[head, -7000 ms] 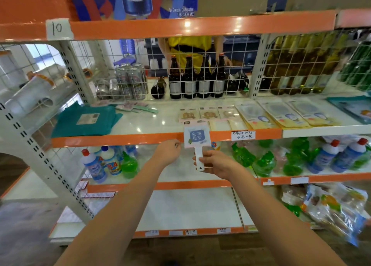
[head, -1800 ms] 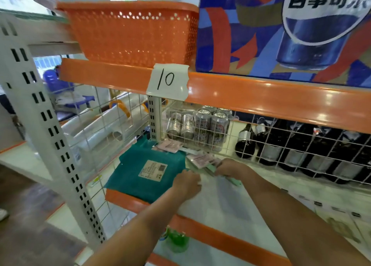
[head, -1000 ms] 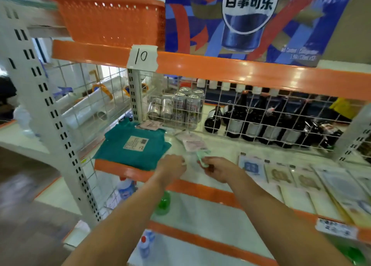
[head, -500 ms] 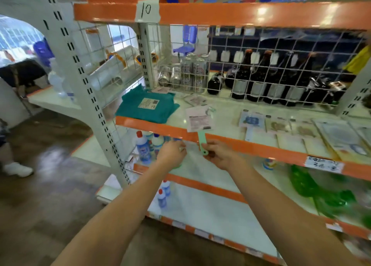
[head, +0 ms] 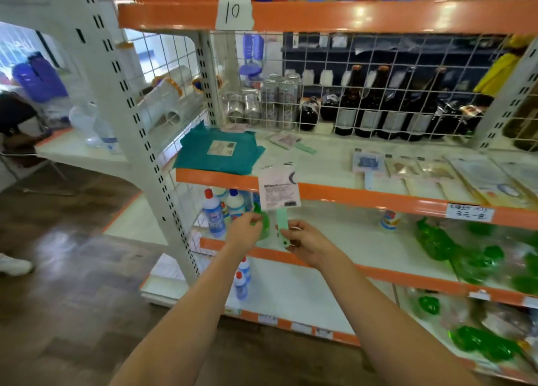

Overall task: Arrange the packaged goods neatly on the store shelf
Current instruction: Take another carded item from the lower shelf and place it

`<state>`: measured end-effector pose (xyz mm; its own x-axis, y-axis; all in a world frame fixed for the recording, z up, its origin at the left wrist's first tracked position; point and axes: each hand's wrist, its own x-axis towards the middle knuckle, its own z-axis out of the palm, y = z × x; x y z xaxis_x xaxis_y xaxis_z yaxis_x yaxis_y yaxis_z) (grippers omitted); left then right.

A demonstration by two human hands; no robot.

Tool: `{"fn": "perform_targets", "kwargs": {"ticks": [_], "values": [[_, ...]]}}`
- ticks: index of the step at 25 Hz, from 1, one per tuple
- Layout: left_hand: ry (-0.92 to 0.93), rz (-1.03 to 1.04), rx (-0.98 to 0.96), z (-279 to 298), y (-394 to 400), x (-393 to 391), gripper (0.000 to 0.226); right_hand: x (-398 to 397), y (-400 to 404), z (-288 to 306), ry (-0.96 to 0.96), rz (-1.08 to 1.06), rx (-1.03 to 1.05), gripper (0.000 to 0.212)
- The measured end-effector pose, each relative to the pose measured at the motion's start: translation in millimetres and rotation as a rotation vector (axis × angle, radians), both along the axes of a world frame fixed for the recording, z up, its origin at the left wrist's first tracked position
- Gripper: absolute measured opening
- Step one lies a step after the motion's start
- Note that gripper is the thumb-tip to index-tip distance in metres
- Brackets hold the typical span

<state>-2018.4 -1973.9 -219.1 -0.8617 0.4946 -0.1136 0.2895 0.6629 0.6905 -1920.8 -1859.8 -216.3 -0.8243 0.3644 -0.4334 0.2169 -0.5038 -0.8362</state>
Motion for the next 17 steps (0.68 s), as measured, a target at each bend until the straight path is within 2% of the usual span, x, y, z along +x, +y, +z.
{"fn": "perform_targets", "kwargs": {"ticks": [4,8,10,14,17], "values": [[-0.154,0.093,0.205,-18.4,-25.9,-5.0,0.032,10.4,-35.6,-20.1,-0.035,-0.012,0.001,0.022],[-0.398,0.203,0.423,-22.9,-41.9,4.8,0.04,27.4,-65.2,-36.5,-0.052,-0.042,-0.03,0.025],[-0.531,0.228,0.499,-21.4,-47.2,10.7,0.035,34.8,-78.4,-42.0,-0.063,-0.05,-0.031,0.025],[-0.661,0.233,0.547,-23.6,-59.1,21.7,0.02,46.5,-100.7,-53.2,-0.13,-0.033,0.013,0.018],[-0.731,0.225,0.604,-25.9,-70.2,29.6,0.019,53.4,-114.4,-59.3,-0.132,-0.059,0.003,0.019]]}}
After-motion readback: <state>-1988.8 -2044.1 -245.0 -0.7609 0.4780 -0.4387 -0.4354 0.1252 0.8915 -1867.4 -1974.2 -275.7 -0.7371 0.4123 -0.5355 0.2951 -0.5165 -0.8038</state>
